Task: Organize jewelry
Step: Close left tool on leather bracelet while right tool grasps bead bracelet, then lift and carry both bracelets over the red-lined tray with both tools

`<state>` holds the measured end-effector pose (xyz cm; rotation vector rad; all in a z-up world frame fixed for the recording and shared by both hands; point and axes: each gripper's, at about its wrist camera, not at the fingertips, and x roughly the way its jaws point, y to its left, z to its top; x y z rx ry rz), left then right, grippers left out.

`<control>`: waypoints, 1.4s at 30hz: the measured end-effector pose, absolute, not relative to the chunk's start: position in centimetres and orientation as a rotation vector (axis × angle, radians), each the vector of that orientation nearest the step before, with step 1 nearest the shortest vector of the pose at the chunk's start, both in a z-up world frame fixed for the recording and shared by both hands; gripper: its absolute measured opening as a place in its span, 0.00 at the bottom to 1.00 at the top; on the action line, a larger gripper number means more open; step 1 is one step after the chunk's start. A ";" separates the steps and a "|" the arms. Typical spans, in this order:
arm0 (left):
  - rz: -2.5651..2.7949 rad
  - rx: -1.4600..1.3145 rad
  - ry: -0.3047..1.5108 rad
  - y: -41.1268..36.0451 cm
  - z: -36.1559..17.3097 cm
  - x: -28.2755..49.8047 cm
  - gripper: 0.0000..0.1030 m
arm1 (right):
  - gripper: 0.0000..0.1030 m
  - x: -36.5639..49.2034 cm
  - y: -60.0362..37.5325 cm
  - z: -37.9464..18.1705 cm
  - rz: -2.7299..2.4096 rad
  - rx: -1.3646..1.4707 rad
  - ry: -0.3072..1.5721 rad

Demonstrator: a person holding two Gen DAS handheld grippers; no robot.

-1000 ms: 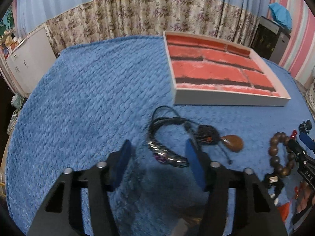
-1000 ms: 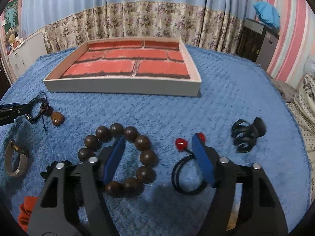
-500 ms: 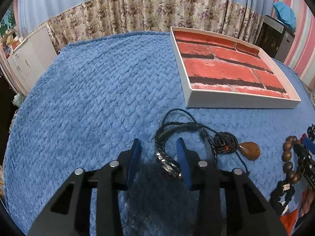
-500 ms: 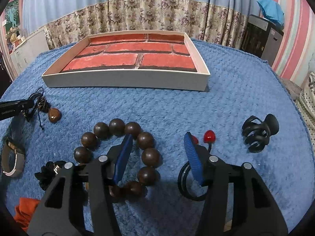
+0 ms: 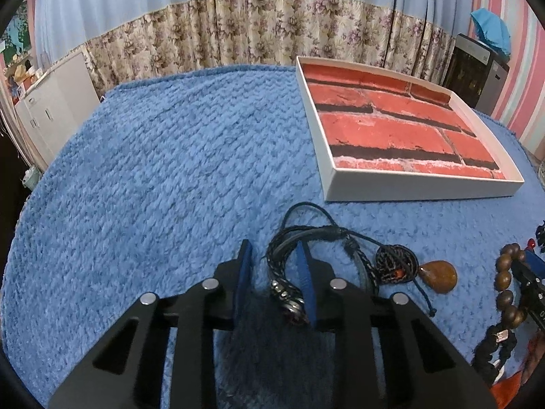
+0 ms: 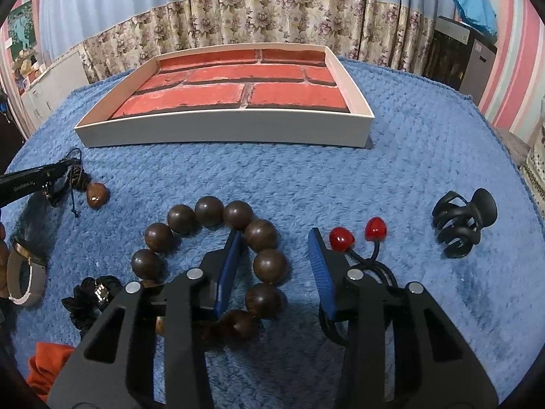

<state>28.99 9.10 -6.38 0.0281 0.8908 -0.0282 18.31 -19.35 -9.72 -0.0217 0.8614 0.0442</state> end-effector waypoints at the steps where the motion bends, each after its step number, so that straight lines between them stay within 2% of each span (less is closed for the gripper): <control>1: -0.027 0.037 0.888 9.0 -6.4 29.0 0.27 | 0.40 18.3 -19.4 -9.7 0.044 -0.021 0.862; 4: -0.028 0.033 0.882 8.9 -6.4 29.1 0.26 | 0.38 18.3 -19.2 -9.7 0.048 -0.018 0.861; 8: -0.034 0.015 0.870 9.3 -6.3 28.9 0.21 | 0.24 18.2 -18.7 -9.7 0.071 -0.033 0.862; 14: -0.025 0.010 0.830 9.4 -5.8 28.3 0.15 | 0.23 18.2 -18.7 -9.6 0.072 -0.036 0.861; 23: -0.012 0.009 0.792 9.3 -5.2 27.6 0.13 | 0.22 18.2 -19.1 -8.9 0.075 -0.046 0.838; 26: -0.007 -0.015 0.784 9.5 -4.6 27.2 0.10 | 0.21 17.9 -19.1 -8.1 0.075 -0.045 0.819; 27: -0.011 -0.015 0.773 9.4 -4.3 26.9 0.06 | 0.21 17.7 -19.1 -7.6 0.070 -0.052 0.800; 42: -0.061 0.004 0.690 7.8 0.8 25.1 0.05 | 0.19 17.8 -19.3 -3.4 0.084 -0.041 0.702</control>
